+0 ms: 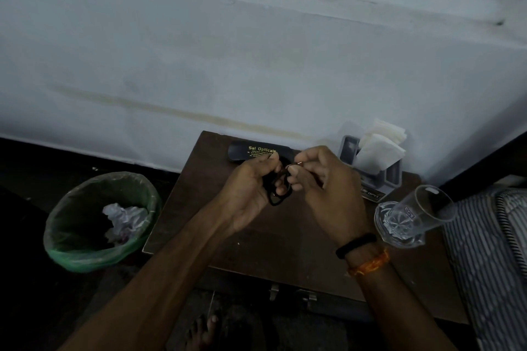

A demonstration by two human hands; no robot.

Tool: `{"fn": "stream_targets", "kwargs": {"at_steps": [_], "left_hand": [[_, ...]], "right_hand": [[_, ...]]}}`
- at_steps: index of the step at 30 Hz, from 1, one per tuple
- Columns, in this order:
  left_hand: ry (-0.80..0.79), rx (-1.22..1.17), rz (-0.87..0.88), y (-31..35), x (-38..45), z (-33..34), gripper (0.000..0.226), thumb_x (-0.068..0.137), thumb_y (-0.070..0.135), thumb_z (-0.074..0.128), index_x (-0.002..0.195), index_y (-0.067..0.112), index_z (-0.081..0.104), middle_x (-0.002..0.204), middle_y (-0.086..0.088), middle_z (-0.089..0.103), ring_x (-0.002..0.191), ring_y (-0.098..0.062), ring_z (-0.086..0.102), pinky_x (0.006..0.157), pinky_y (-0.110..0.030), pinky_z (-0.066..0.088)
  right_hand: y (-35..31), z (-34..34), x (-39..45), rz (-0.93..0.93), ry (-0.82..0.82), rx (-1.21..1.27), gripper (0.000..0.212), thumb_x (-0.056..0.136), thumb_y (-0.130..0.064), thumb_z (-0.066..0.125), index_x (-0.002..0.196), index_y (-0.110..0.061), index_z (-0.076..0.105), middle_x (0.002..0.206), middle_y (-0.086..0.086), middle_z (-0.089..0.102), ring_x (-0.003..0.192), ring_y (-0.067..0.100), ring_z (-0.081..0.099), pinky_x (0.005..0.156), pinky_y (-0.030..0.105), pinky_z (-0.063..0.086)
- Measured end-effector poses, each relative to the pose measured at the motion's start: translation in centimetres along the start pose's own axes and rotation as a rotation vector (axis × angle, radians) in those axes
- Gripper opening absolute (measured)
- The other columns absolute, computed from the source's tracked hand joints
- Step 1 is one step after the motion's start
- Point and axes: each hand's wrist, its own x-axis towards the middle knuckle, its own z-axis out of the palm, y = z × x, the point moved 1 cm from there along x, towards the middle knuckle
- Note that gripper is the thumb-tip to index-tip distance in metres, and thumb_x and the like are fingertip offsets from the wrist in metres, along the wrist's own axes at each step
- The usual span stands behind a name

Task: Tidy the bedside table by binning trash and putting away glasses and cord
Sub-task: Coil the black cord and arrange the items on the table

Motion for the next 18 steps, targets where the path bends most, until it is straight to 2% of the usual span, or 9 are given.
{"fn": "stream_targets", "kwargs": {"at_steps": [3, 6, 8, 10, 12, 15, 18], "left_hand": [[0.01, -0.006, 0.013, -0.2, -0.1, 0.1, 0.027, 0.1, 0.013, 0.045, 0.074, 0.008, 0.05, 0.073, -0.008, 0.045, 0.061, -0.014, 0.044, 0.052, -0.022, 0.043], [0.03, -0.006, 0.019, -0.2, -0.1, 0.1, 0.027, 0.1, 0.013, 0.044, 0.076, 0.006, 0.051, 0.071, -0.006, 0.046, 0.06, -0.013, 0.044, 0.053, -0.021, 0.043], [0.035, -0.003, 0.008, -0.2, -0.2, 0.0, 0.025, 0.101, 0.014, 0.044, 0.079, 0.005, 0.053, 0.073, -0.006, 0.048, 0.062, -0.013, 0.044, 0.052, -0.02, 0.045], [0.044, 0.001, -0.003, -0.2, -0.2, -0.1, 0.025, 0.101, 0.014, 0.044, 0.08, 0.005, 0.053, 0.074, -0.006, 0.048, 0.062, -0.013, 0.044, 0.05, -0.019, 0.045], [0.04, -0.021, -0.011, -0.2, -0.2, -0.1, 0.025, 0.101, 0.014, 0.044, 0.079, 0.006, 0.052, 0.074, -0.006, 0.047, 0.06, -0.012, 0.043, 0.05, -0.019, 0.045], [0.004, -0.084, -0.036, 0.0, -0.2, 0.0, 0.026, 0.101, 0.014, 0.044, 0.078, 0.006, 0.05, 0.072, -0.007, 0.046, 0.059, -0.012, 0.042, 0.048, -0.019, 0.044], [-0.045, -0.086, -0.043, 0.2, -0.3, 0.0, 0.022, 0.1, 0.015, 0.045, 0.08, 0.006, 0.051, 0.073, -0.008, 0.047, 0.06, -0.014, 0.043, 0.049, -0.021, 0.046]], "right_hand": [[0.4, 0.6, 0.0, 0.093, 0.027, 0.088, 0.012, 0.088, -0.018, 0.073, 0.099, -0.016, 0.069, 0.082, -0.005, 0.074, 0.071, 0.007, 0.072, 0.069, 0.035, 0.062], [0.8, 0.8, 0.0, 0.131, 0.028, 0.12, 0.013, 0.082, -0.021, 0.078, 0.094, -0.017, 0.075, 0.08, -0.006, 0.075, 0.07, 0.005, 0.072, 0.065, 0.029, 0.061], [1.5, 0.9, 0.2, 0.133, 0.027, 0.081, 0.013, 0.078, -0.023, 0.081, 0.09, -0.022, 0.077, 0.08, -0.01, 0.075, 0.073, 0.002, 0.071, 0.068, 0.024, 0.059], [2.1, 1.0, 0.4, 0.142, 0.027, 0.067, 0.013, 0.073, -0.024, 0.084, 0.085, -0.026, 0.078, 0.085, -0.007, 0.073, 0.079, 0.005, 0.071, 0.073, 0.025, 0.058], [2.5, 1.2, 0.6, 0.198, 0.03, 0.231, 0.014, 0.07, -0.017, 0.086, 0.081, -0.019, 0.078, 0.093, 0.002, 0.072, 0.082, 0.015, 0.072, 0.073, 0.03, 0.059], [2.2, 1.2, 0.5, 0.359, -0.047, 0.688, 0.019, 0.074, 0.003, 0.078, 0.091, 0.005, 0.07, 0.089, 0.004, 0.074, 0.073, 0.02, 0.073, 0.067, 0.026, 0.058], [2.1, 1.4, 0.3, 0.53, -0.187, 0.959, 0.037, 0.076, 0.002, 0.074, 0.109, -0.003, 0.058, 0.09, 0.011, 0.072, 0.071, 0.024, 0.071, 0.067, 0.033, 0.058]]}}
